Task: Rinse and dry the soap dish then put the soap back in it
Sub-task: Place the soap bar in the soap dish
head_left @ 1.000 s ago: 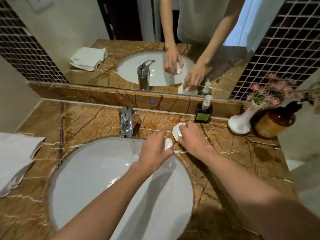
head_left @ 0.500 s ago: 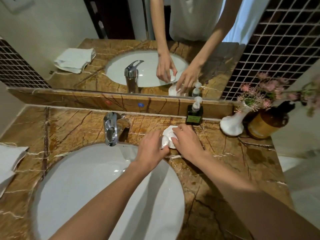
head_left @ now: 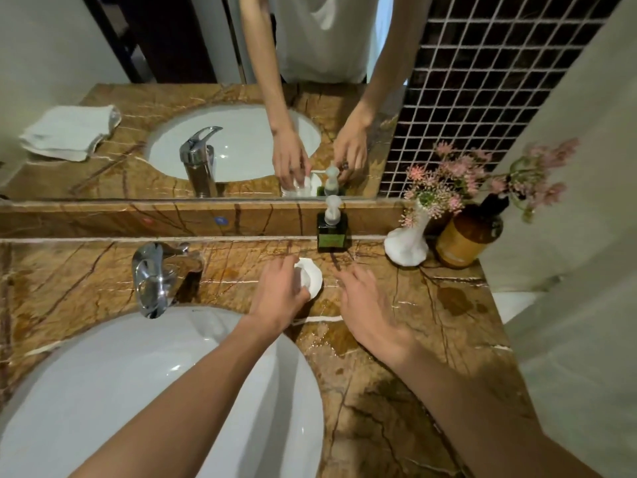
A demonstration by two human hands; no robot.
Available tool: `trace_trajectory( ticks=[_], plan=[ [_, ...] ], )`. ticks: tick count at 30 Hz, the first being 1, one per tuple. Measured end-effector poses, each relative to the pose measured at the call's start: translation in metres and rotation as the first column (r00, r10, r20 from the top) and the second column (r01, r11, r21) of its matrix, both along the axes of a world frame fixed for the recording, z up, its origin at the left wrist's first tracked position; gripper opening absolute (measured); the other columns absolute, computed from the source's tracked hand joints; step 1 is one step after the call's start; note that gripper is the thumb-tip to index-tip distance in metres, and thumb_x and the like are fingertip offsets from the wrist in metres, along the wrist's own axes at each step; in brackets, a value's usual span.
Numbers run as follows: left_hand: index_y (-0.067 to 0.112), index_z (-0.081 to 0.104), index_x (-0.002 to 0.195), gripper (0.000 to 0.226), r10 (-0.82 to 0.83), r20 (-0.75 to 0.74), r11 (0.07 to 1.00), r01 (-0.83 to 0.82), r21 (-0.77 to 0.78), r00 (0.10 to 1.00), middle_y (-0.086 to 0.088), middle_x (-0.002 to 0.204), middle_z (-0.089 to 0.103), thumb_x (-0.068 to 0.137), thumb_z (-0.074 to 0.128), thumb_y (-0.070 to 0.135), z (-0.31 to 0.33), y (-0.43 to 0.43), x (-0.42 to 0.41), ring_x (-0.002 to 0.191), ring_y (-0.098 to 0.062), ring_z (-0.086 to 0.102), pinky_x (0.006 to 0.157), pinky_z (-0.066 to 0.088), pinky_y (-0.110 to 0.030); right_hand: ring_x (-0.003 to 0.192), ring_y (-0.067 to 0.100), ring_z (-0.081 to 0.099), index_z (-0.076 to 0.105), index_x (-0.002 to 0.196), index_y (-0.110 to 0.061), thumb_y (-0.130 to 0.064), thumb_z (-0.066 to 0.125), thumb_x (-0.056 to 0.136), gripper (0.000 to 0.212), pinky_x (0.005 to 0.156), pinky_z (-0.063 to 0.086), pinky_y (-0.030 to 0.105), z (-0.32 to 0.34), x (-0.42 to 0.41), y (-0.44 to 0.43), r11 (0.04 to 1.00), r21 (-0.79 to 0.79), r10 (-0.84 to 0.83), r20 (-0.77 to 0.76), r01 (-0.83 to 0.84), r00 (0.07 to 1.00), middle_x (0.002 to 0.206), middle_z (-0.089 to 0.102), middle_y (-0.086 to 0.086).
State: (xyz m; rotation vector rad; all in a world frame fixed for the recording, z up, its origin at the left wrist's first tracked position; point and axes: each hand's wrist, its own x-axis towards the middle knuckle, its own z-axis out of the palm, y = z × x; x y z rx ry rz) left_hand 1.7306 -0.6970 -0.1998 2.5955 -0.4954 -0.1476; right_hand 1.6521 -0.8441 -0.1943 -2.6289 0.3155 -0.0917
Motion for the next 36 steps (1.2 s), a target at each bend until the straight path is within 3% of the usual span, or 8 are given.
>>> trace_trajectory(
  ticks=[7,11,17,23,25,28,32,36],
  plan=[
    [0.015,0.045,0.126,0.06,0.038,-0.018,0.999,-0.038,0.014,0.999,-0.012,0.12,0.057,0.073,0.071,0.025,-0.001,-0.003,0.0,0.111,-0.028,0.049,0.091,0.044,-0.04,0.115,0.019,0.05,0.051,0.138,-0.018,-0.001,0.051,0.094,0.047,0.094,0.045,0.03,0.004,0.005,0.01,0.998,0.065,-0.018,-0.041,0.02,0.999,0.125,0.056,0.003],
    [0.013,0.049,0.121,0.056,0.072,-0.019,0.997,-0.072,-0.001,0.997,-0.012,0.113,0.062,0.072,0.075,0.021,-0.001,-0.009,-0.001,0.099,-0.027,0.057,0.08,0.05,-0.037,0.117,0.025,0.054,0.053,0.137,-0.017,-0.005,0.049,0.097,0.042,0.098,0.048,0.041,0.009,0.019,0.018,0.983,0.14,-0.1,-0.13,0.119,0.986,0.129,0.059,0.006],
    [0.01,0.051,0.118,0.052,0.044,-0.016,0.997,-0.045,-0.068,0.999,-0.011,0.103,0.067,0.073,0.074,0.021,-0.002,-0.007,-0.001,0.09,-0.025,0.061,0.074,0.053,-0.034,0.12,0.025,0.056,0.055,0.136,-0.017,-0.012,0.052,0.098,0.038,0.099,0.048,0.042,0.008,0.026,0.028,0.977,0.178,-0.088,-0.16,0.116,0.983,0.133,0.062,0.005],
    [0.011,0.05,0.126,0.053,0.044,0.033,0.998,-0.042,-0.056,0.998,-0.008,0.119,0.056,0.079,0.069,0.03,0.0,0.004,-0.005,0.112,-0.025,0.047,0.091,0.039,-0.032,0.116,0.028,0.058,0.052,0.138,-0.019,-0.012,0.055,0.096,0.043,0.097,0.05,0.042,0.006,0.028,0.033,0.954,0.26,-0.103,-0.172,0.146,0.98,0.127,0.064,0.01],
    [0.011,0.051,0.126,0.047,0.112,0.073,0.992,-0.108,-0.058,0.991,-0.008,0.117,0.053,0.084,0.063,0.03,0.002,0.013,-0.007,0.11,-0.024,0.047,0.09,0.039,-0.032,0.11,0.029,0.06,0.052,0.138,-0.02,-0.012,0.055,0.096,0.043,0.093,0.051,0.042,0.006,0.029,0.034,0.948,0.274,-0.116,-0.18,0.163,0.977,0.12,0.067,0.011],
    [0.011,0.052,0.126,0.039,0.214,-0.019,0.976,-0.215,-0.038,0.977,-0.011,0.115,0.053,0.09,0.056,0.025,0.003,0.023,-0.007,0.105,-0.027,0.052,0.087,0.043,-0.036,0.11,0.03,0.06,0.052,0.137,-0.016,-0.01,0.054,0.095,0.042,0.092,0.051,0.041,0.007,0.033,0.035,0.943,0.27,-0.144,-0.198,0.195,0.97,0.118,0.067,0.012],
    [0.007,0.061,0.085,0.012,0.201,-0.054,0.98,-0.201,0.007,0.978,-0.013,0.091,0.063,0.09,0.054,0.015,0.002,0.023,-0.005,0.081,-0.028,0.057,0.068,0.042,-0.035,0.113,0.031,0.057,0.054,0.135,-0.015,-0.008,0.049,0.096,0.04,0.095,0.05,0.041,0.007,0.036,0.036,0.939,0.27,-0.153,-0.225,0.212,0.962,0.12,0.065,0.014],
    [0.005,0.061,0.083,0.011,0.228,-0.025,0.973,-0.227,0.024,0.973,-0.014,0.086,0.063,0.09,0.054,0.01,0.001,0.02,-0.004,0.073,-0.023,0.052,0.062,0.037,-0.03,0.107,0.033,0.059,0.059,0.129,-0.012,-0.007,0.047,0.097,0.035,0.089,0.052,0.04,0.006,0.038,0.036,0.93,0.285,-0.165,-0.243,0.233,0.956,0.115,0.065,0.017]
  ],
)
